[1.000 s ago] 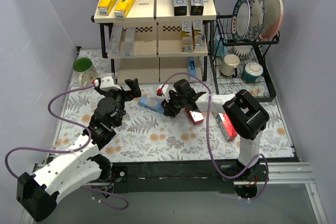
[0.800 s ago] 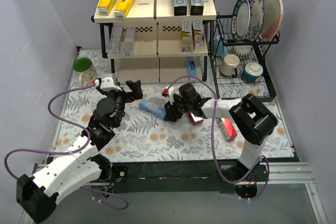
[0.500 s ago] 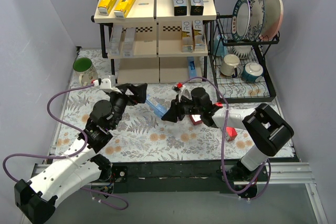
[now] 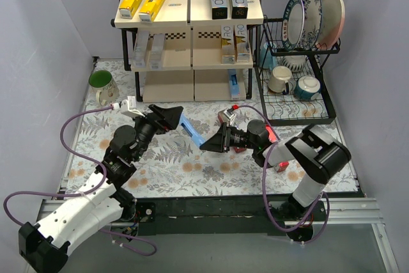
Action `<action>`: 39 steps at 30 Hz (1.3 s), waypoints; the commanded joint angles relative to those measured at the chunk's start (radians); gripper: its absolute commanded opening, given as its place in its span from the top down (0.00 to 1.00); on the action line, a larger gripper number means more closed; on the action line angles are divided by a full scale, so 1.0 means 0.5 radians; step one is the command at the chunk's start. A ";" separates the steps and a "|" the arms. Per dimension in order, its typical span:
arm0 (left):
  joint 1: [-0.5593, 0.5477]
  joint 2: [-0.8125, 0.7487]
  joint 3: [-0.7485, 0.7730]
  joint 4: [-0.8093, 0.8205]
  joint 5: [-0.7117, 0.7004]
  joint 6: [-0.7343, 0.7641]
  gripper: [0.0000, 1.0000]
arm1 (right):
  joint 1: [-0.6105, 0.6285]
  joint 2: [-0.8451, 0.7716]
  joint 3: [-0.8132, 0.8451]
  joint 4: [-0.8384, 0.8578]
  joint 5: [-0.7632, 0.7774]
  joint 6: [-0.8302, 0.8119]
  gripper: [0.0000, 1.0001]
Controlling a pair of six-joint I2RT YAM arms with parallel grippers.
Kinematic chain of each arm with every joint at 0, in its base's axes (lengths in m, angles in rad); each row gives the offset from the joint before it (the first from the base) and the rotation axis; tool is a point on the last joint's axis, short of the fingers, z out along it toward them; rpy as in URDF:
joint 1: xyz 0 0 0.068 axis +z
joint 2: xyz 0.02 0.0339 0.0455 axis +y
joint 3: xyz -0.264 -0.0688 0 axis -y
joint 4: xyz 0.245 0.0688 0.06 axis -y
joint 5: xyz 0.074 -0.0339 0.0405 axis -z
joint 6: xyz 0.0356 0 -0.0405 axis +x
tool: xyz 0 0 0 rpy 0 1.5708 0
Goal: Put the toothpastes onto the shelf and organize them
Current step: Pick up the toothpaste from the center of the board.
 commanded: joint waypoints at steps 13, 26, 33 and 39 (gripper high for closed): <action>0.589 0.188 -0.059 -0.333 0.673 -0.787 0.02 | -0.047 -0.016 -0.007 1.036 -0.070 0.264 0.85; 0.653 0.415 -0.249 0.290 1.119 -0.855 0.02 | -0.047 -0.022 0.039 1.131 -0.074 0.359 0.85; 0.653 0.623 -0.259 0.394 1.147 -0.855 0.02 | -0.044 -0.025 0.067 1.162 -0.074 0.399 0.84; 0.632 0.718 -0.252 0.471 1.150 -0.852 0.04 | -0.044 -0.043 0.088 1.152 -0.080 0.405 0.85</action>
